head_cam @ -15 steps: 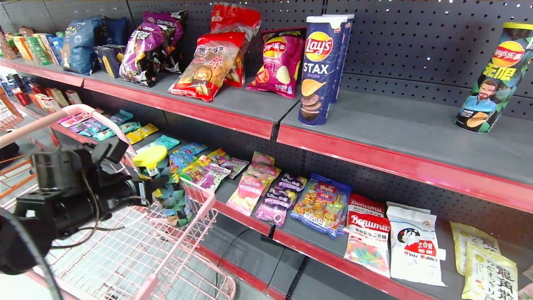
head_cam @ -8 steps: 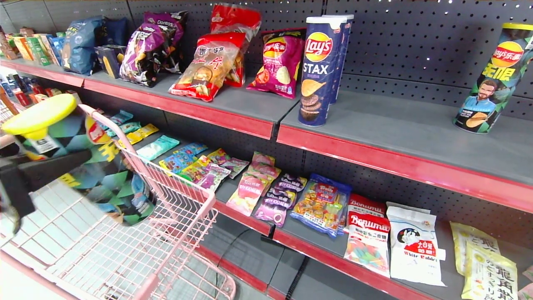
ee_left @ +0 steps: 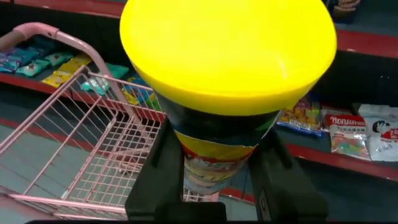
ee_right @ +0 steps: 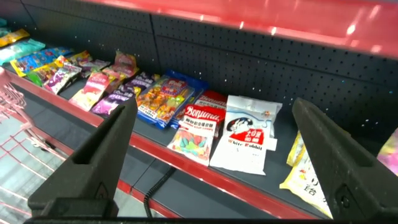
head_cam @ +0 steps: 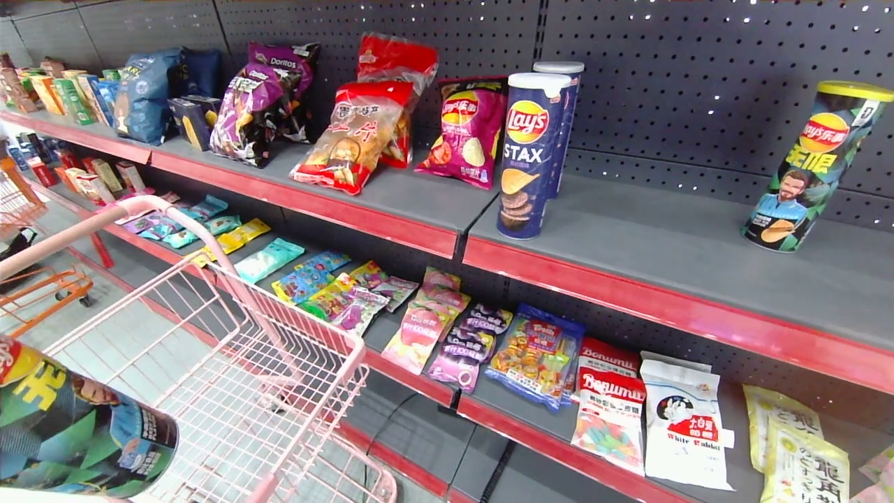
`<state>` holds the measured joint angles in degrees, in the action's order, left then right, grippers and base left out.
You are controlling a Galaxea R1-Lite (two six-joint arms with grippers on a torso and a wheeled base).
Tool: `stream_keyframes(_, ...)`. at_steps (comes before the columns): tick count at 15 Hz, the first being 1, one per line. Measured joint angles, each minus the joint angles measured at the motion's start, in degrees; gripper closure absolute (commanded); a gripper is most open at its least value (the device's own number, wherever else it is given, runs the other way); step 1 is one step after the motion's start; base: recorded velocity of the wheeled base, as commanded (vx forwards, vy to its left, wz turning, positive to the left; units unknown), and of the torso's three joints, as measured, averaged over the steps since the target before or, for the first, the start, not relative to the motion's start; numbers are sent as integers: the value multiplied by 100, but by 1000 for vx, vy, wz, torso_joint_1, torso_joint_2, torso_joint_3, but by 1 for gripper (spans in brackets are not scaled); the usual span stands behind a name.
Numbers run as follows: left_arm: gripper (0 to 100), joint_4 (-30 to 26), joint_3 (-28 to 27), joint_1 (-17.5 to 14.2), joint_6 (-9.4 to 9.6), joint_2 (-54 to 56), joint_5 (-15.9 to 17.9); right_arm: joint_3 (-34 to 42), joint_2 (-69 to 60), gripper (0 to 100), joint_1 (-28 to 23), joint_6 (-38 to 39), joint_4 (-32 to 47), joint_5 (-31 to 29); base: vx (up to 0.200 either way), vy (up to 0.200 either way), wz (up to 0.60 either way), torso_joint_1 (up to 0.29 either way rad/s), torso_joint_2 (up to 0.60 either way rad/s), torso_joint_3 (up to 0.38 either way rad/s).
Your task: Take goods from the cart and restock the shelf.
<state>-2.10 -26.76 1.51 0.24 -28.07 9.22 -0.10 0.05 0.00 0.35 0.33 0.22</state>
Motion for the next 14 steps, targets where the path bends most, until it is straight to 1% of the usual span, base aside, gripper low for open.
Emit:
stream_keyframes(2, 100, 0, 57, -2, 2, 197, -9, 0, 0, 0, 0, 0, -1, 2, 0, 0, 0, 222, -571, -359)
stream_keyframes(5, 100, -6, 199, 5, 71, 402, 2, 2, 0, 0, 0, 0, -6, 0, 0, 0, 0, 241, -606, -364)
stream_keyframes(10, 100, -1, 300, 6, 95, 558, 2, 7, 0, 0, 0, 5, -4, 2, 0, 0, 0, 178, -426, -250)
stream_keyframes(11, 100, -9, 322, 9, 123, 612, 2, 10, 0, 0, 0, 11, -6, 2, 0, 0, -600, 168, -369, -217)
stream_keyframes(12, 100, -9, 358, 9, 205, 678, 13, 10, 0, 0, 0, 9, -6, 2, 0, 0, -600, 95, -237, -119)
stream_keyframes(13, 100, -4, 428, 9, 341, 744, 20, 10, 0, 0, 0, 9, -4, 5, 0, 0, -600, 36, -61, -27)
stream_keyframes(14, 100, -4, 510, 11, 432, 816, 22, 10, 0, 0, 0, 9, -6, 2, 0, 0, -600, 7, -32, -22)
